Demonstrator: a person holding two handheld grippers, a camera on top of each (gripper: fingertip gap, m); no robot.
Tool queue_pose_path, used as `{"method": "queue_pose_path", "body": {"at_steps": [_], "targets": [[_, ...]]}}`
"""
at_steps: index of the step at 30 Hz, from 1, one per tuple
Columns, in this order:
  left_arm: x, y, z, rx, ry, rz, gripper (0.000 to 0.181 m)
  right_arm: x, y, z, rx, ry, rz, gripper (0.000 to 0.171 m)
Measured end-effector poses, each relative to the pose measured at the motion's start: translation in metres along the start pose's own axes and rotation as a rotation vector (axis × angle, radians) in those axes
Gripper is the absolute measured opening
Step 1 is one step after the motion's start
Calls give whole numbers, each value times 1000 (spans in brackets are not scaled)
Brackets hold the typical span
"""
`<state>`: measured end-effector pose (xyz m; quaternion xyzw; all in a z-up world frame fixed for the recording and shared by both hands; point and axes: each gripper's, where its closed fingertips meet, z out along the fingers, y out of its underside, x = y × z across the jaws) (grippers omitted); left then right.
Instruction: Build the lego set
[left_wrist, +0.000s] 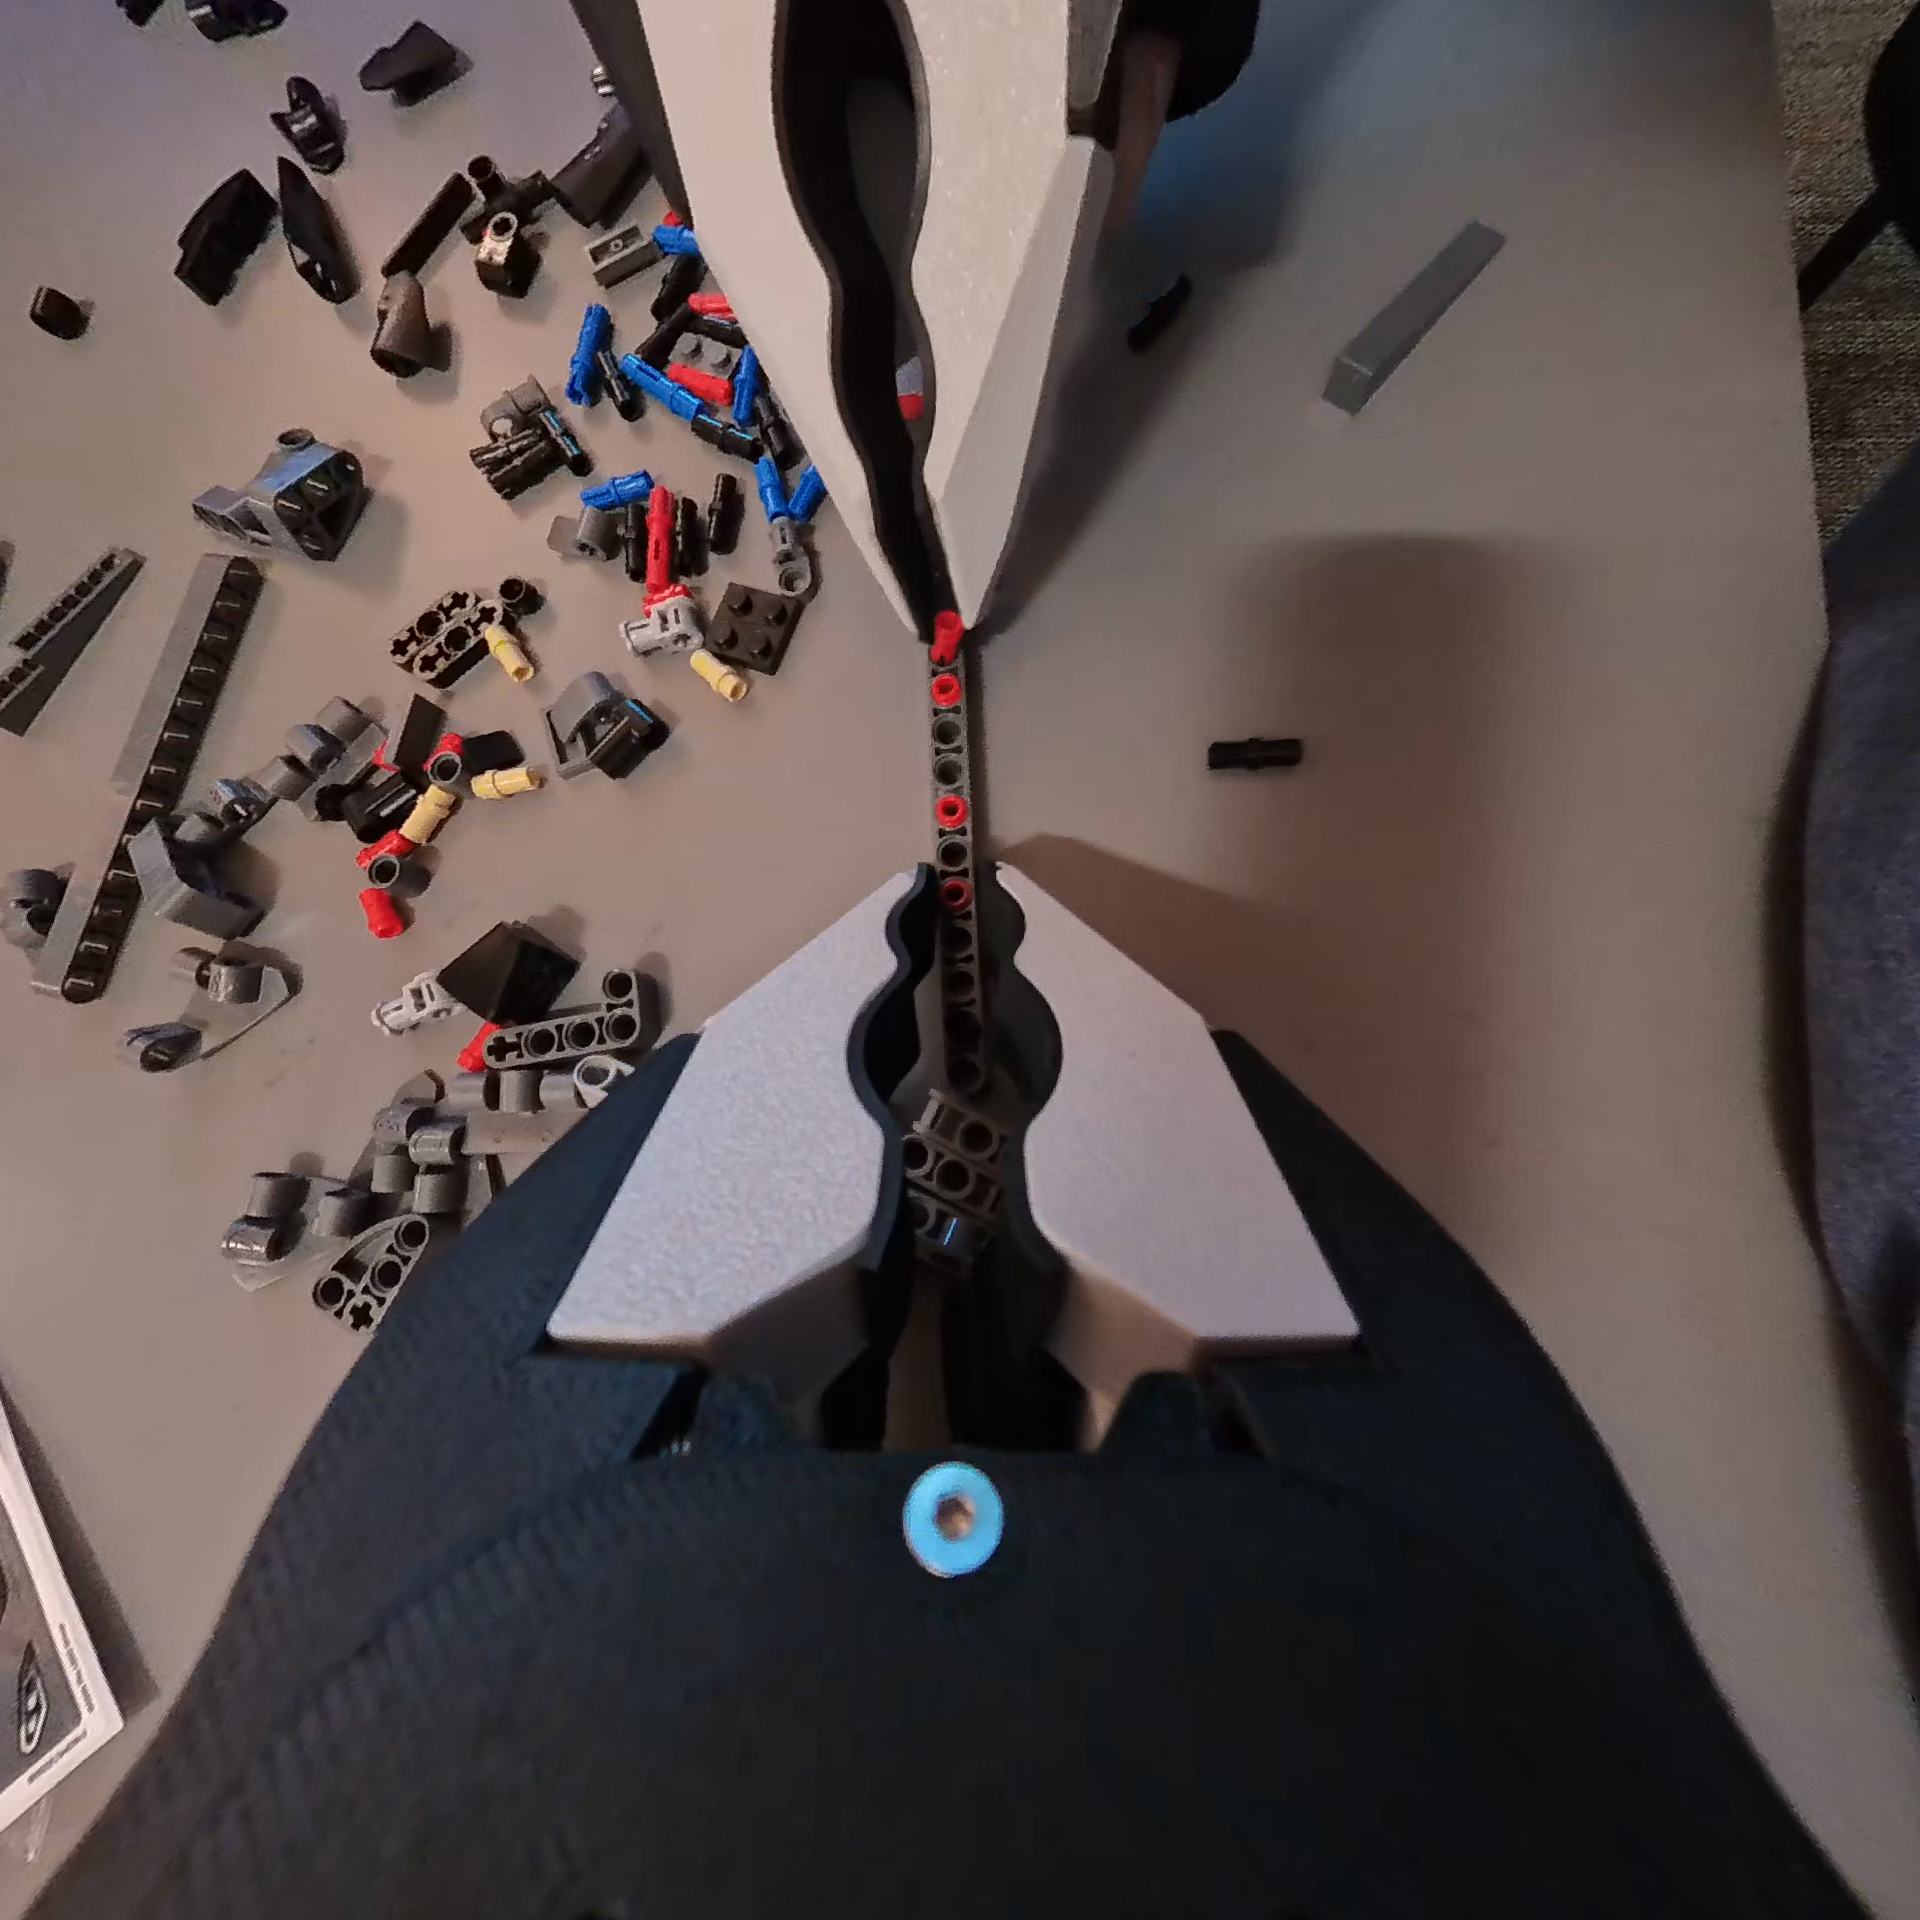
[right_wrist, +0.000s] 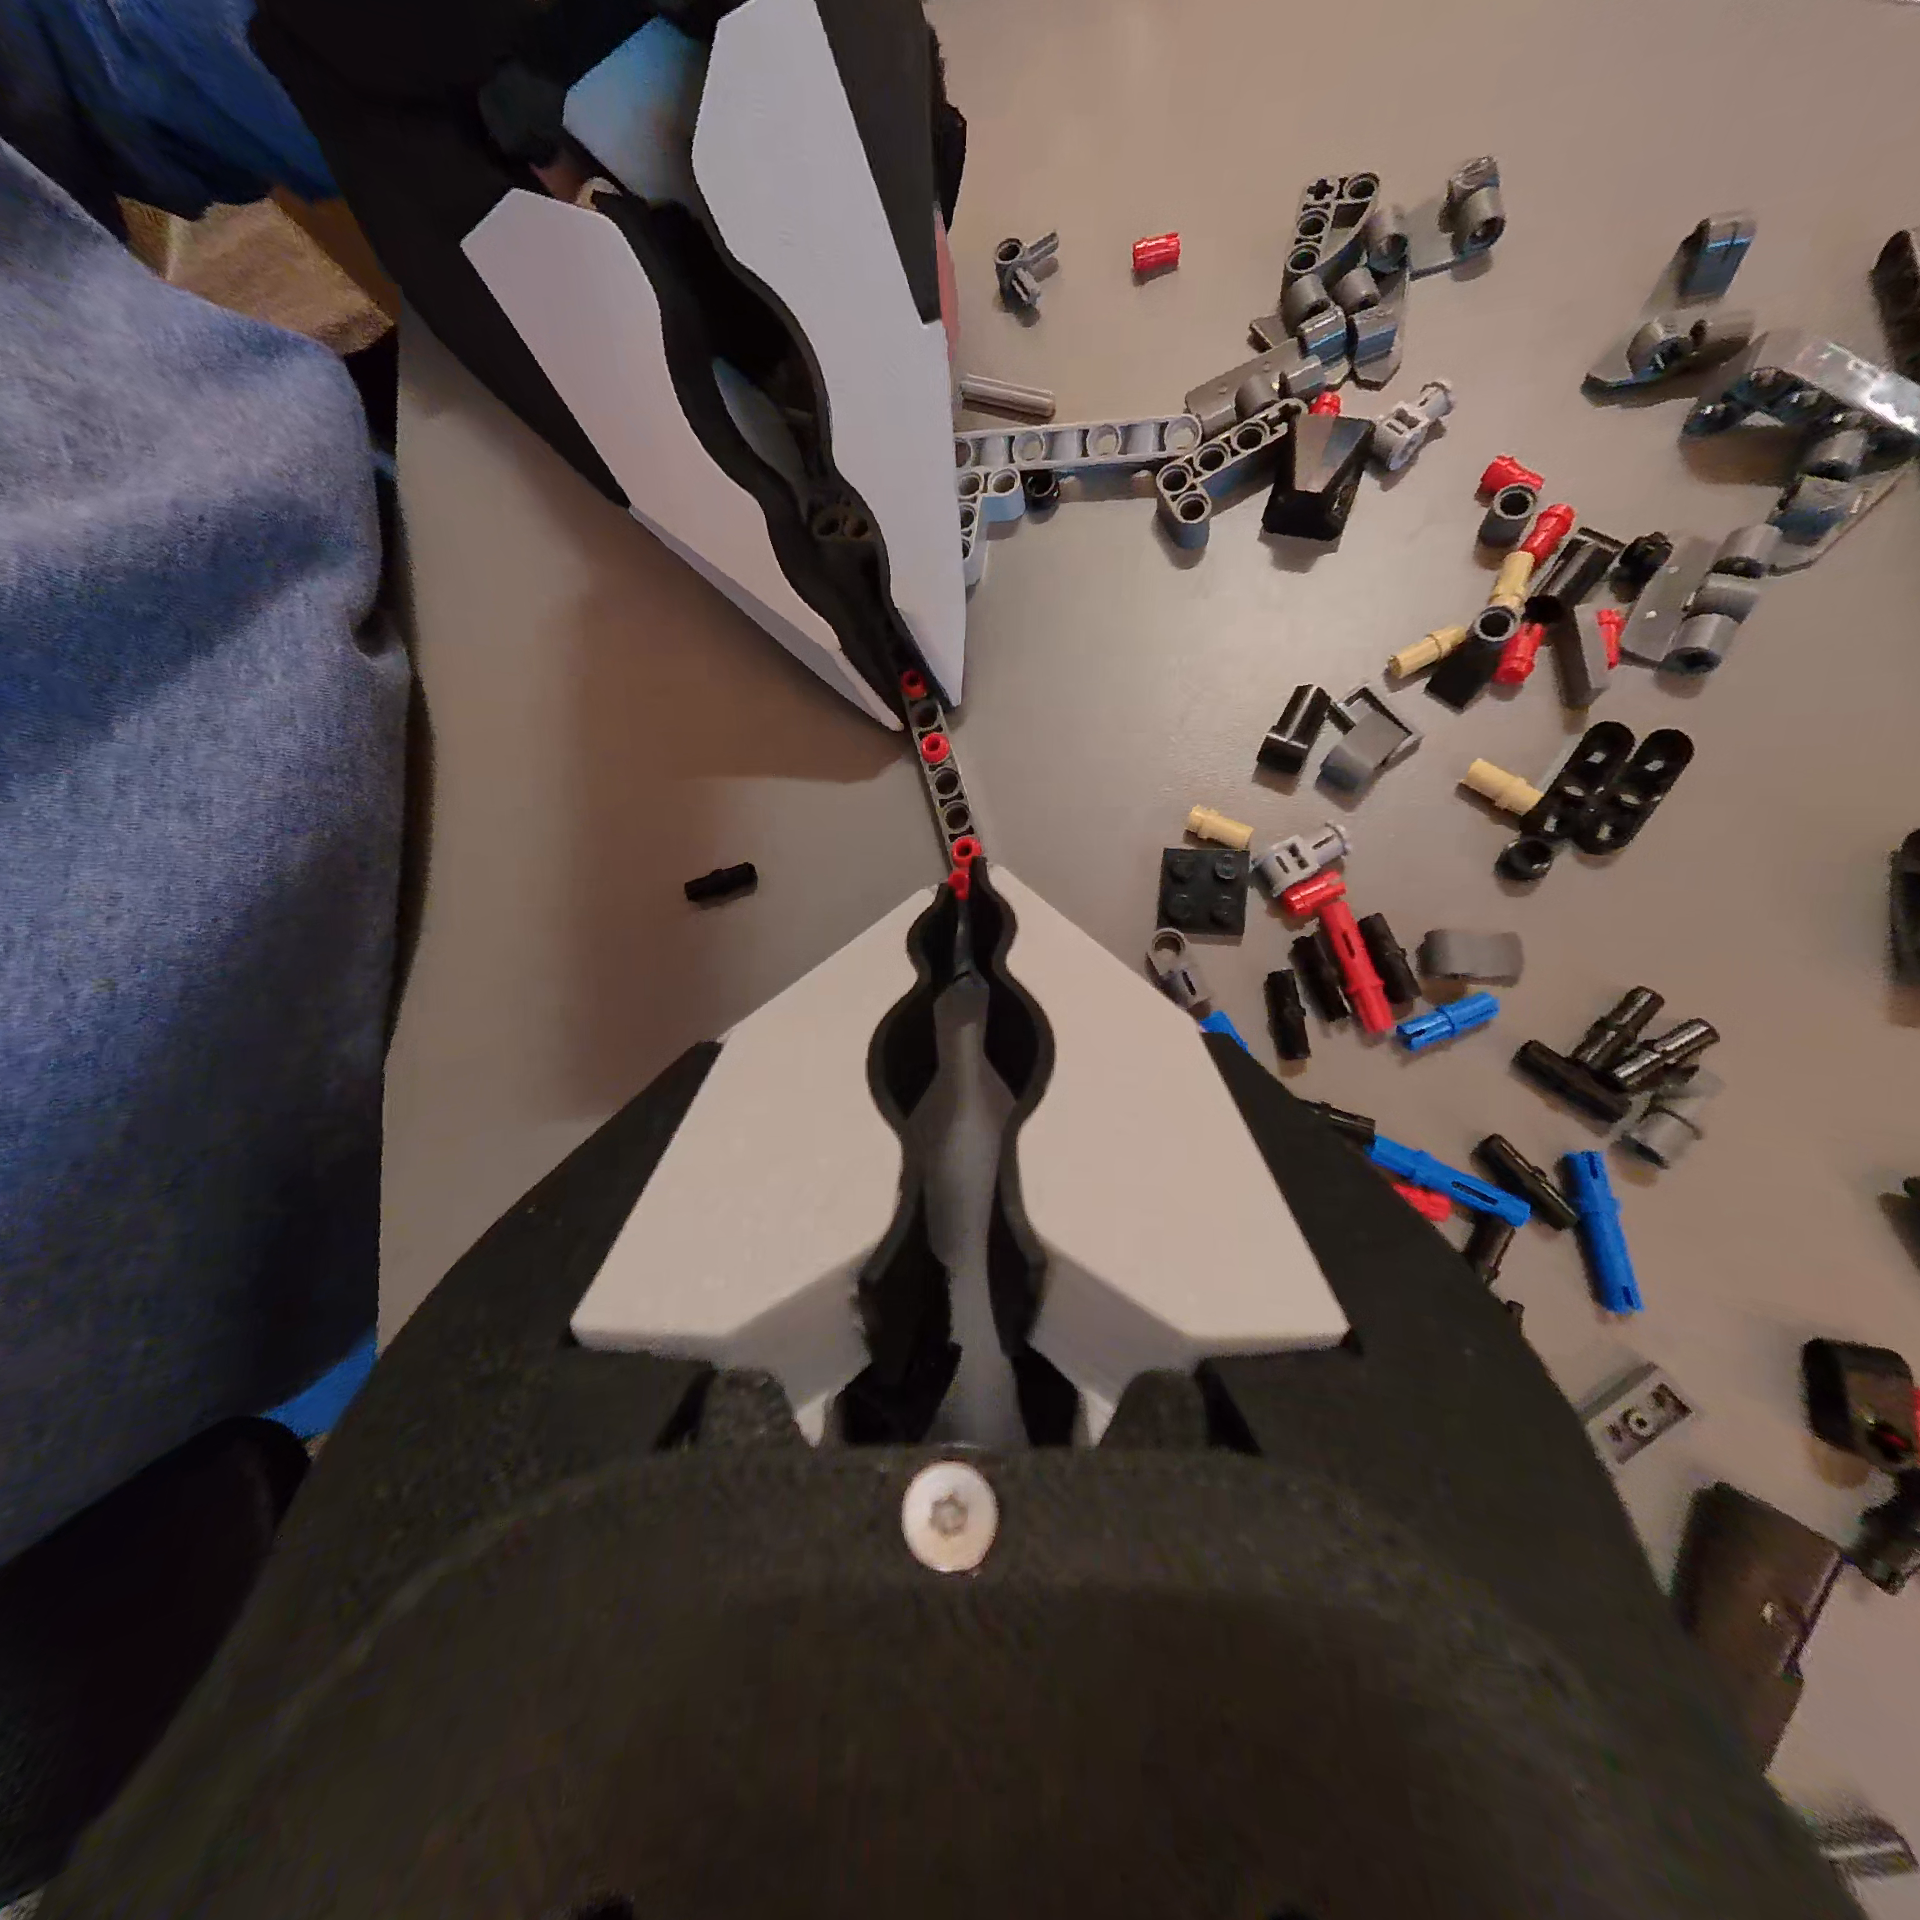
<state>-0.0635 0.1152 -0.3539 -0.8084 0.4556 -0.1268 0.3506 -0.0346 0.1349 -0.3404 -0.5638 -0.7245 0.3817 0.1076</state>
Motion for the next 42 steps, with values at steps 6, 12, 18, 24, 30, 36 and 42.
{"method": "queue_pose_path", "body": {"at_steps": [6,12,18,24,30,36,42], "targets": [[0,0,0,3,6,-5,6,0,1,-1,-9,-71,19,0],[0,0,0,2,9,-6,6,2,5,1,-82,-77,8,0],[-1,-1,1,8,10,-15,6,-1,-5,-5,-41,-34,-7,0],[-2,-4,3,14,38,-31,6,-4,-14,-12,37,-11,-19,0],[-8,-3,1,14,19,-21,8,-3,-16,-14,69,-12,-24,0],[-19,-16,-15,102,-8,-75,28,-8,-27,-17,106,-5,-54,0],[-40,-26,-58,172,-83,-122,44,-18,-43,-27,162,17,-86,1]]}}
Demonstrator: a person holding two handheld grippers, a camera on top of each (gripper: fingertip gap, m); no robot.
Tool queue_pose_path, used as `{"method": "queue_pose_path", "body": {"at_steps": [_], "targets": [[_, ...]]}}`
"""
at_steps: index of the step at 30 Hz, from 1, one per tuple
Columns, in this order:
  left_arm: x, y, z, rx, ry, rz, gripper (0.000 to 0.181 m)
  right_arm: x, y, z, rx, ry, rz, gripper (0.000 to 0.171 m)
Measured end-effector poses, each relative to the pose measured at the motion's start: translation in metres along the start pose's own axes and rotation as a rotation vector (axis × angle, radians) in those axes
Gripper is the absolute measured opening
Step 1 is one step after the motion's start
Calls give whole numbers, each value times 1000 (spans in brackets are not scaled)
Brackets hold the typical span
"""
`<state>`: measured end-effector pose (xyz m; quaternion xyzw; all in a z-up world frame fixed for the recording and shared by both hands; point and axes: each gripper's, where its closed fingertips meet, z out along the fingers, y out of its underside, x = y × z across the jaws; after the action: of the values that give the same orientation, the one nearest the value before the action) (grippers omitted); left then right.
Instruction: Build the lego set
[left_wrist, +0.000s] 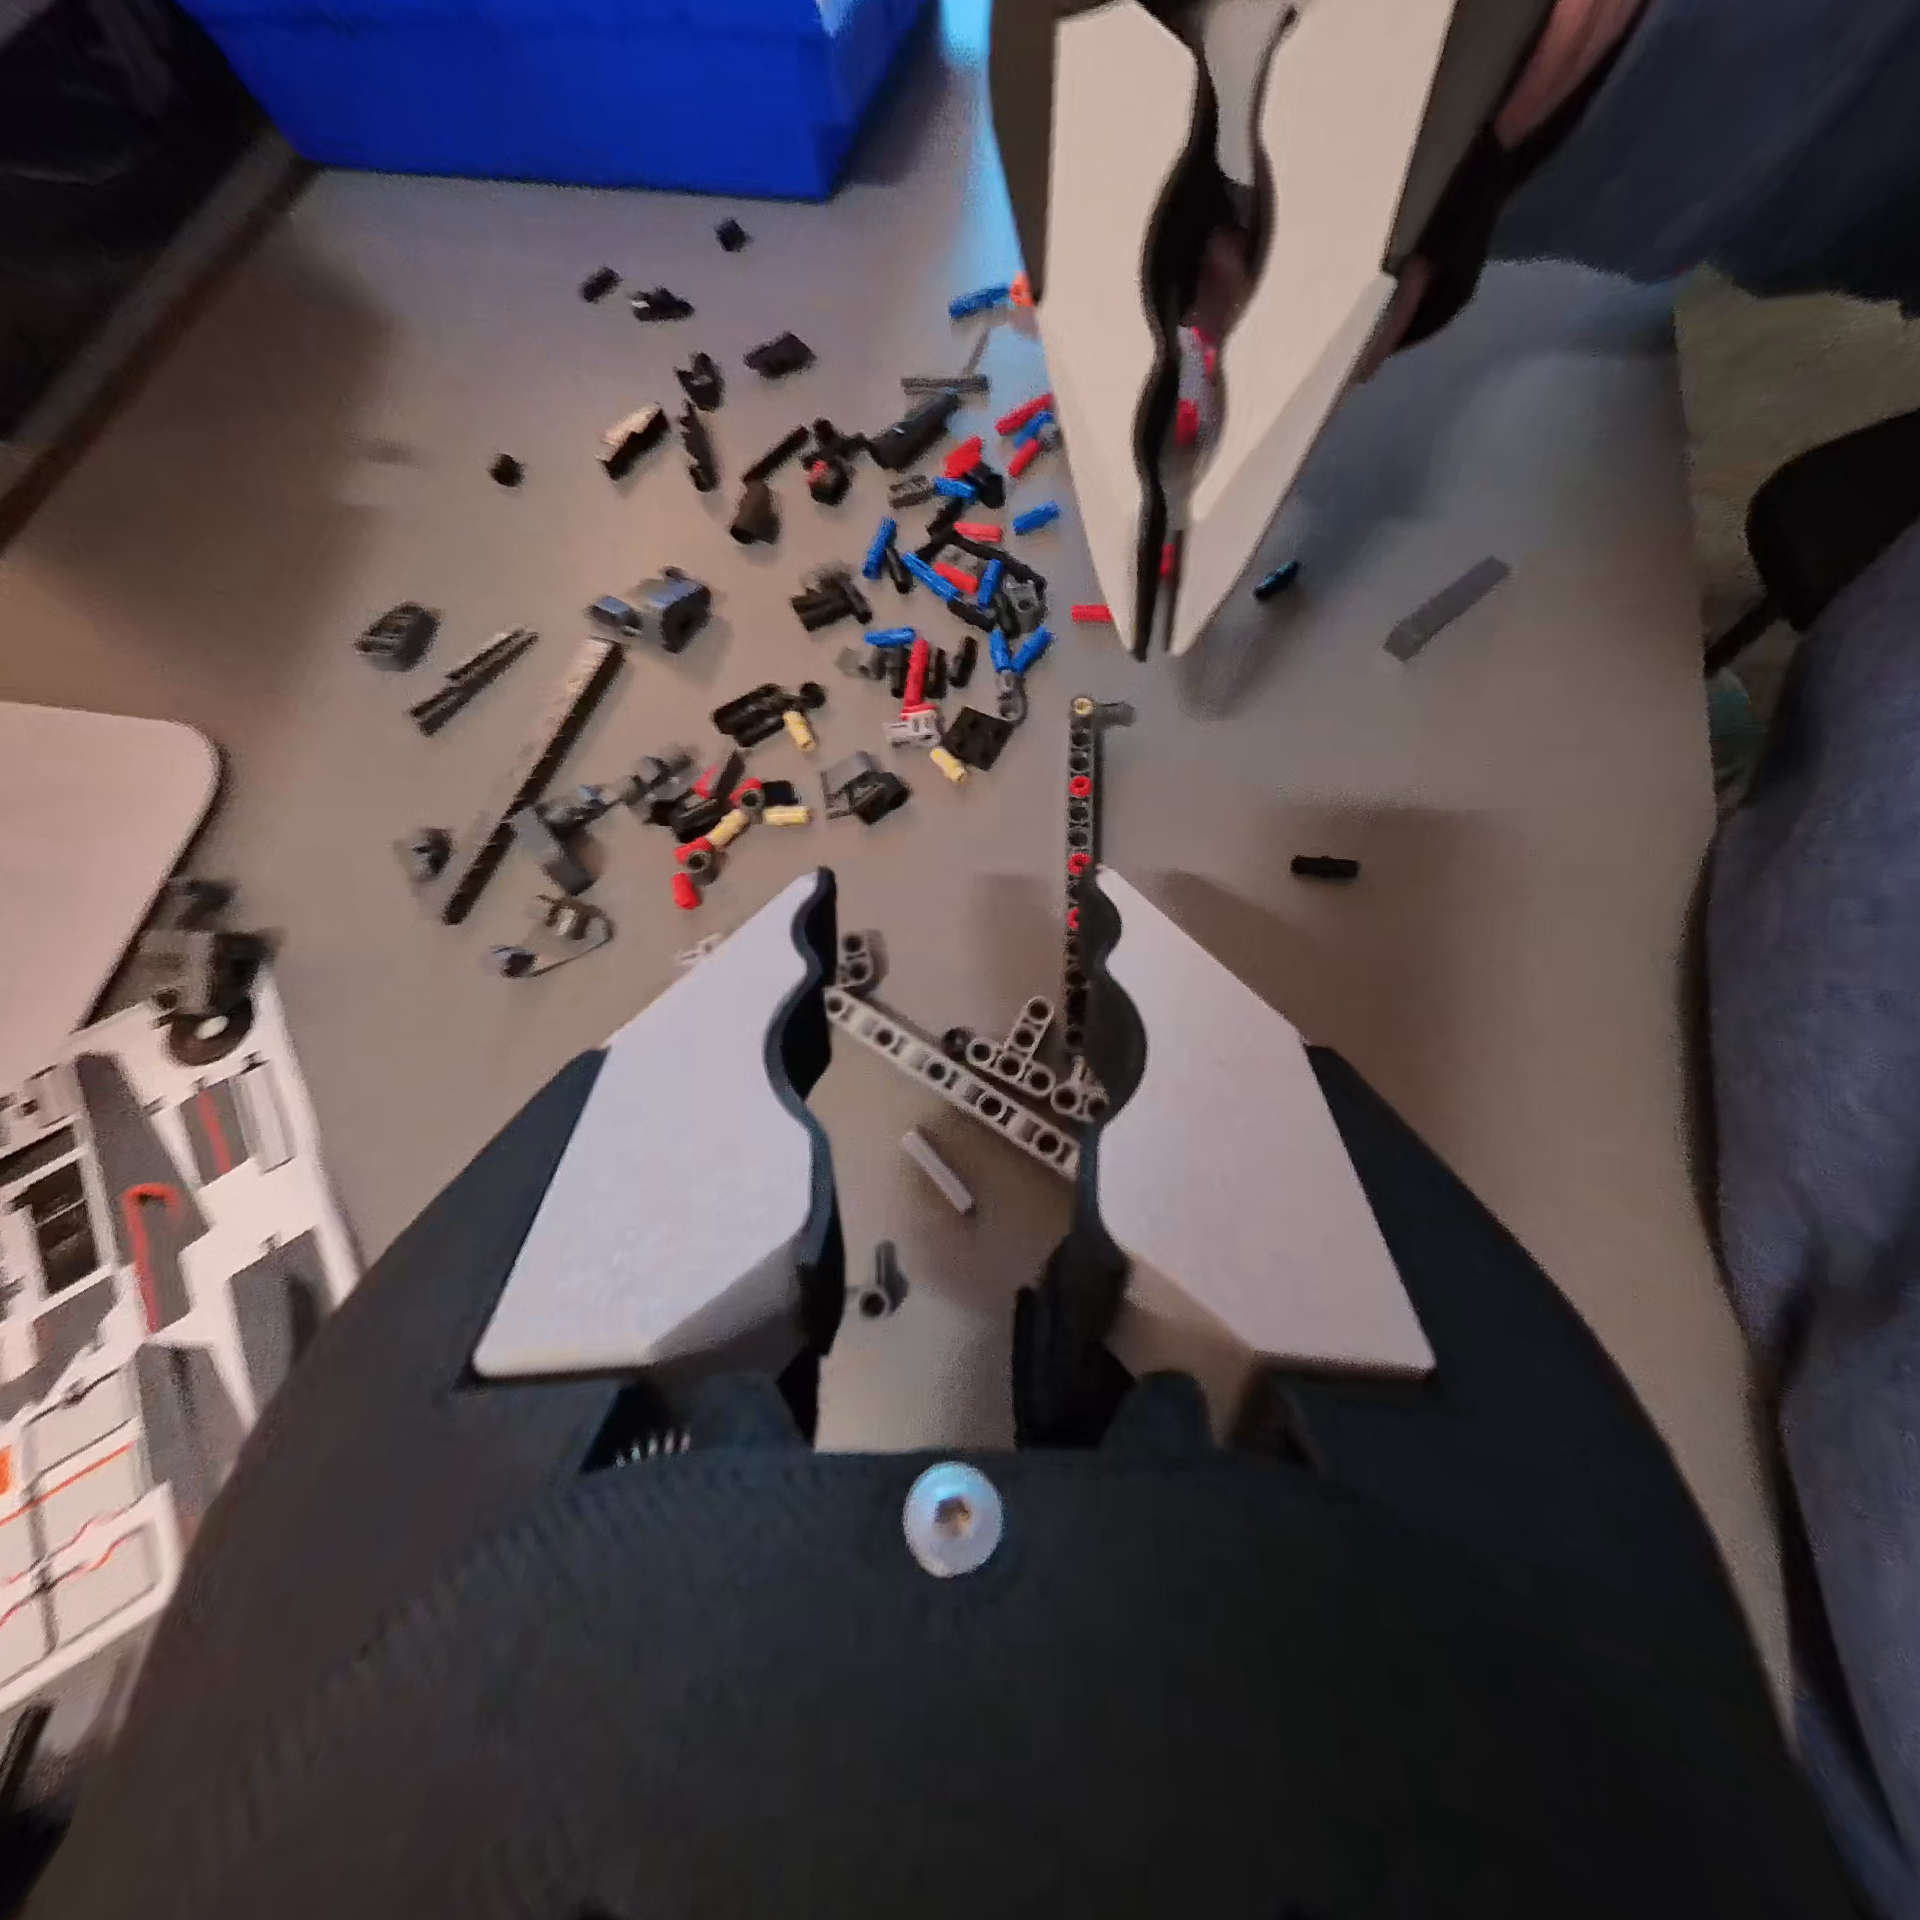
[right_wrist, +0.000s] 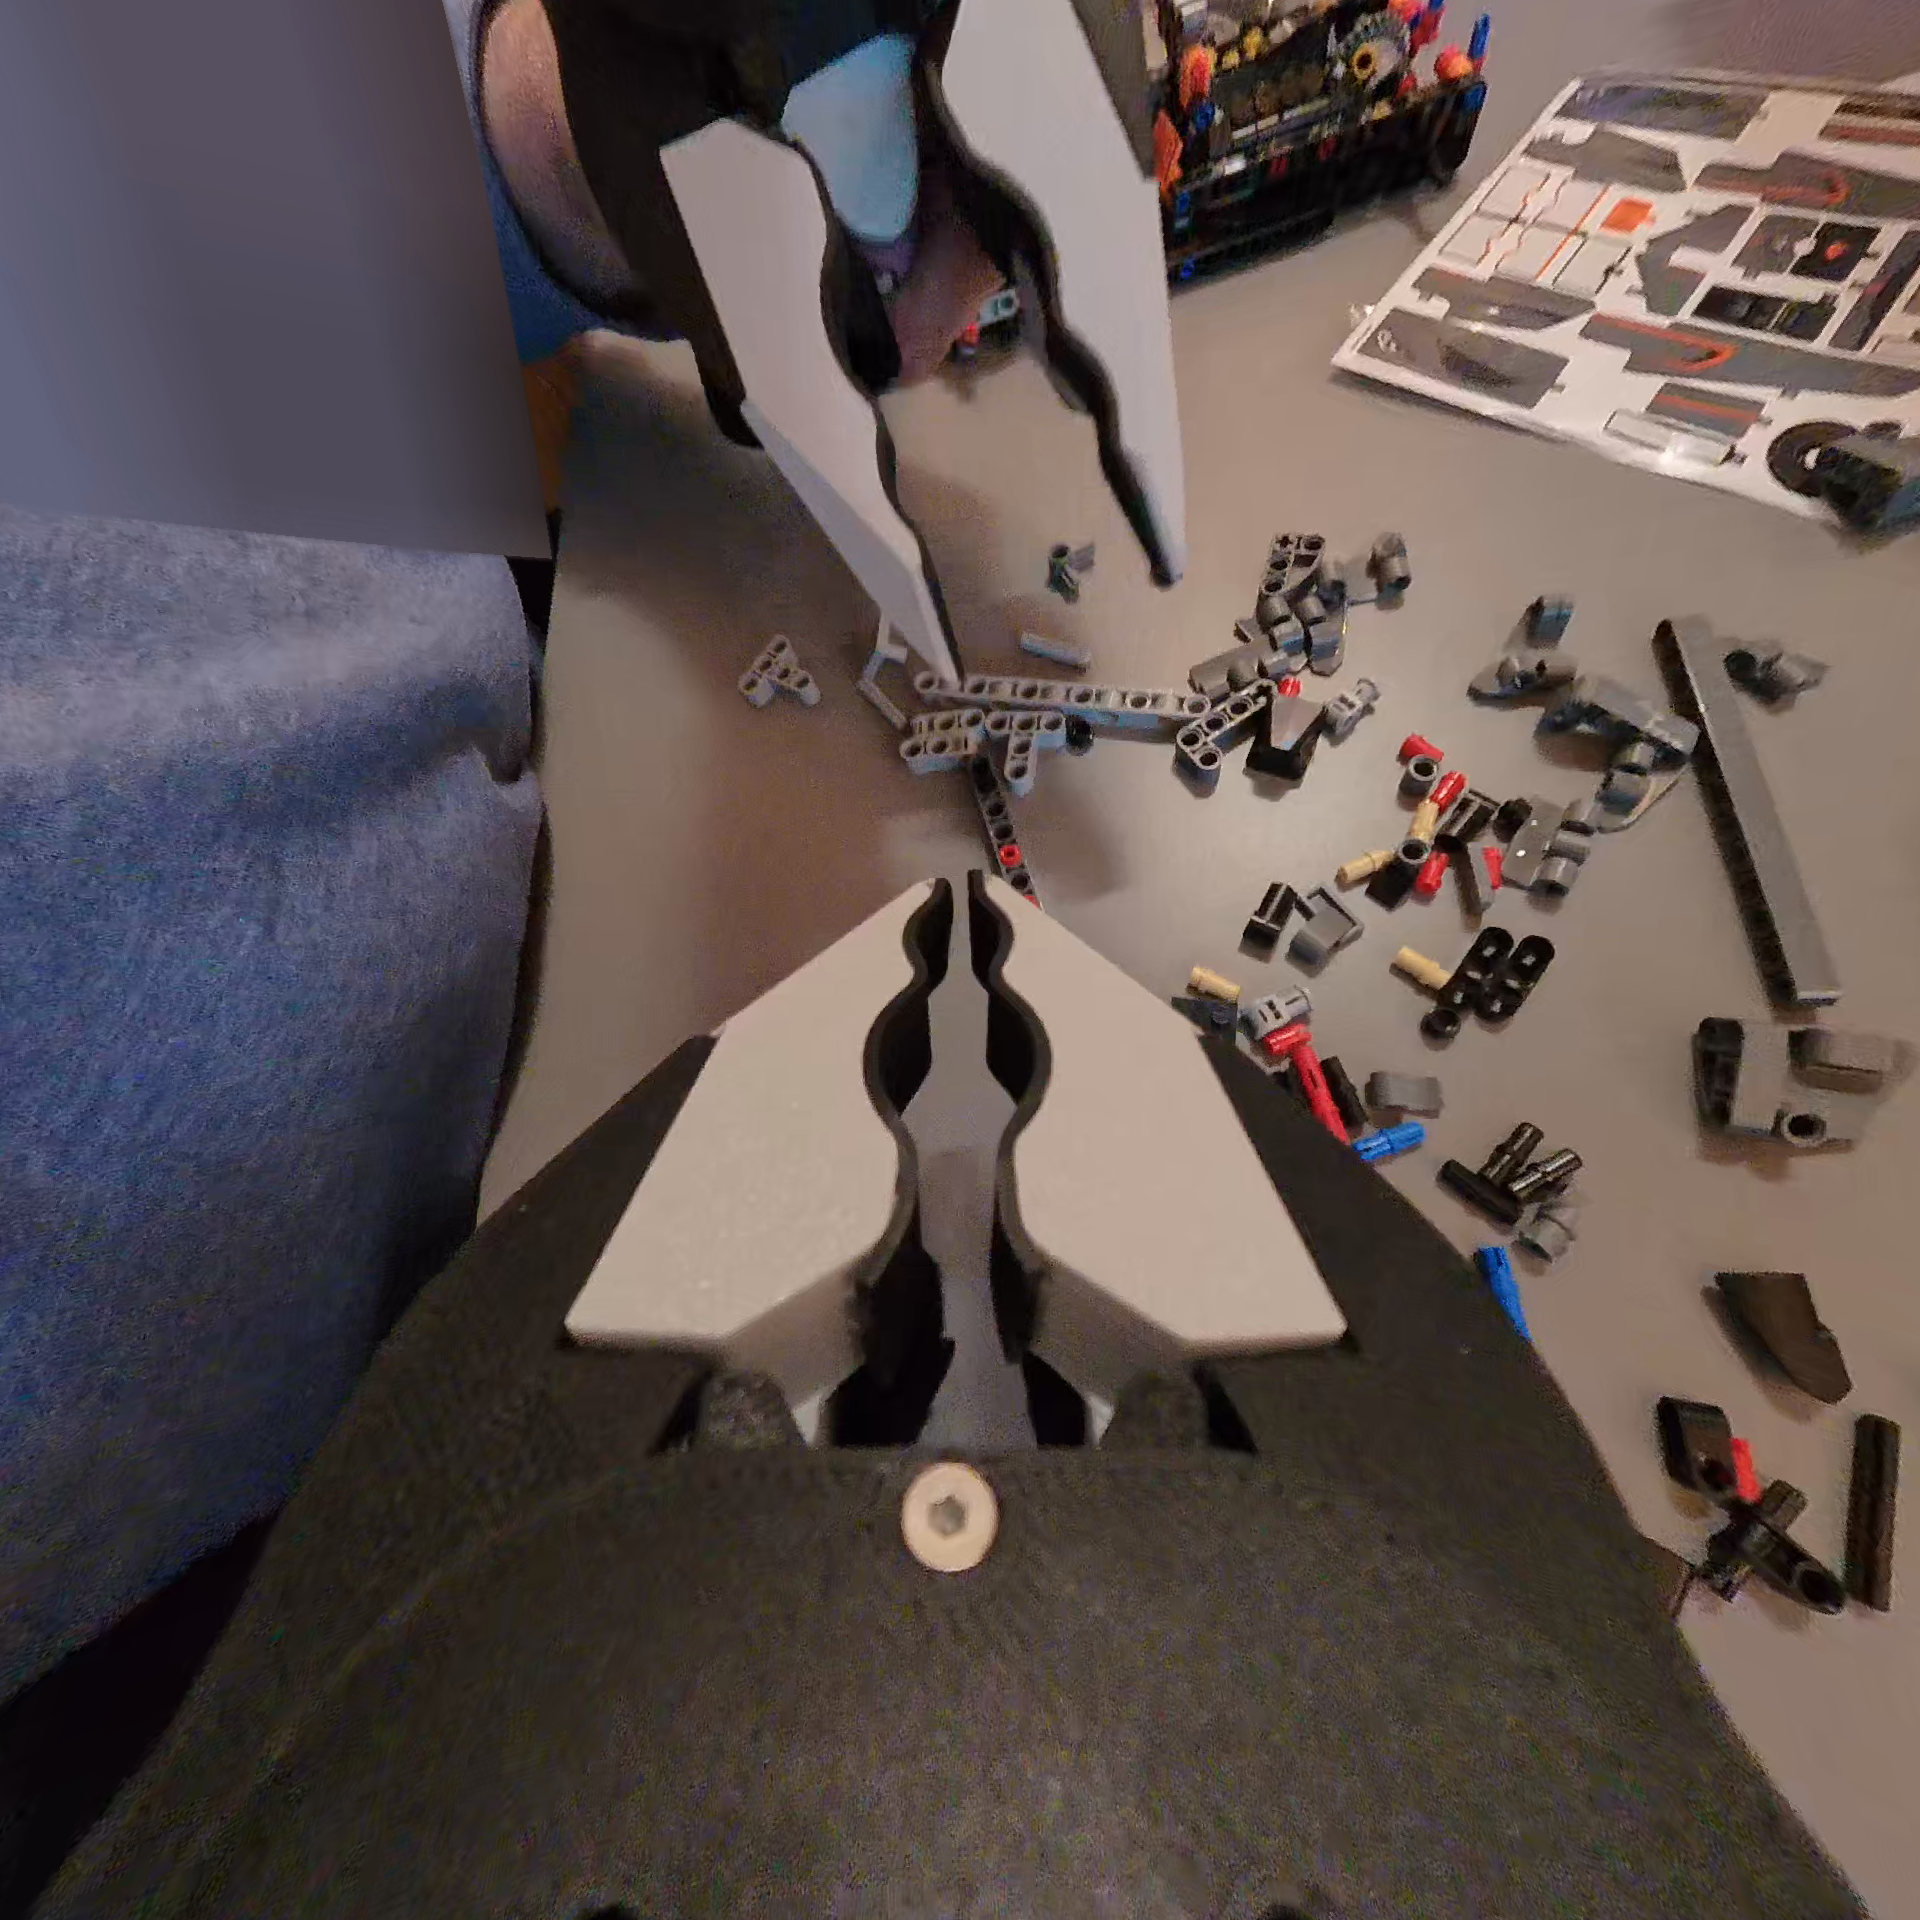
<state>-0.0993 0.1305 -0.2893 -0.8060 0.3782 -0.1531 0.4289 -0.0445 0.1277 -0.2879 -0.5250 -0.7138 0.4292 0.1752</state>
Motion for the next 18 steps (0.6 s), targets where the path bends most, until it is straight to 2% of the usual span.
{"method": "queue_pose_path", "body": {"at_steps": [6,9,18], "targets": [[-13,-6,-46,24,-141,-41,57,-11,-10,-1,31,6,-28,11],[-11,-2,-74,35,-192,-70,57,-15,-18,-1,39,18,-58,12],[8,48,-169,14,-339,-220,52,-51,-45,1,42,32,-181,15]]}}
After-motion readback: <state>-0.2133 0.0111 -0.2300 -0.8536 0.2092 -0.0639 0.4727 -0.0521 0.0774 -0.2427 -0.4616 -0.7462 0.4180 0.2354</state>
